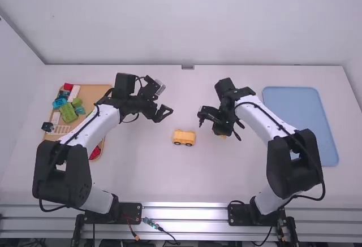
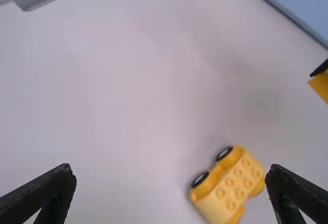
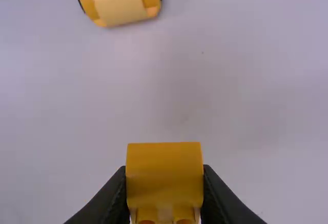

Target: Assemble lego blocks to make yellow taxi

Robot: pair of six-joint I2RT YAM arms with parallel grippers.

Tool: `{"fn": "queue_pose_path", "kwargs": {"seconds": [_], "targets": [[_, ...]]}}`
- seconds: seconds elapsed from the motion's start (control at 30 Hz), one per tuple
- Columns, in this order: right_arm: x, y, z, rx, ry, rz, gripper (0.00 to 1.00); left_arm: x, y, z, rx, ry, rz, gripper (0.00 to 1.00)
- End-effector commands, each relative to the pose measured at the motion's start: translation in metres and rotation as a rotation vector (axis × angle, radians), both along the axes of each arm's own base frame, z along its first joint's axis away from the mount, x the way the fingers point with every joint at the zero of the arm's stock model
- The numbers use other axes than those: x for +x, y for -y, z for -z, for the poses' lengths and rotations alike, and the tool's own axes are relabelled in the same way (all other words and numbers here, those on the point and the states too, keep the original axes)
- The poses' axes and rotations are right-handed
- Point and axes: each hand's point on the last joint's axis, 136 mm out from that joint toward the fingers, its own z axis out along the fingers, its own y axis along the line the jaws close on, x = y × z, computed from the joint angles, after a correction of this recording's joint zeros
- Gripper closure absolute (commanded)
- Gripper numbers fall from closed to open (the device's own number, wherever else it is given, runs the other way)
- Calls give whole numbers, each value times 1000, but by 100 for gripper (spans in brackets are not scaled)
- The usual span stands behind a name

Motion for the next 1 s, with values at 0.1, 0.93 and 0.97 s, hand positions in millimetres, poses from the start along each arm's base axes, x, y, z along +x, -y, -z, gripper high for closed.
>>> {"fn": "queue_pose_path", "kwargs": {"seconds": [0.1, 0.93, 0.97], "targets": [[-6, -5, 28, -69, -66, -119, 100, 5, -1, -31, 43, 94, 52, 1], [-8, -22, 72, -154, -90, -178, 37, -1, -4, -26, 84, 97, 91, 1], [-7, -22, 72, -151, -87, -177, 32, -1, -4, -26, 86, 96, 90, 1]]}}
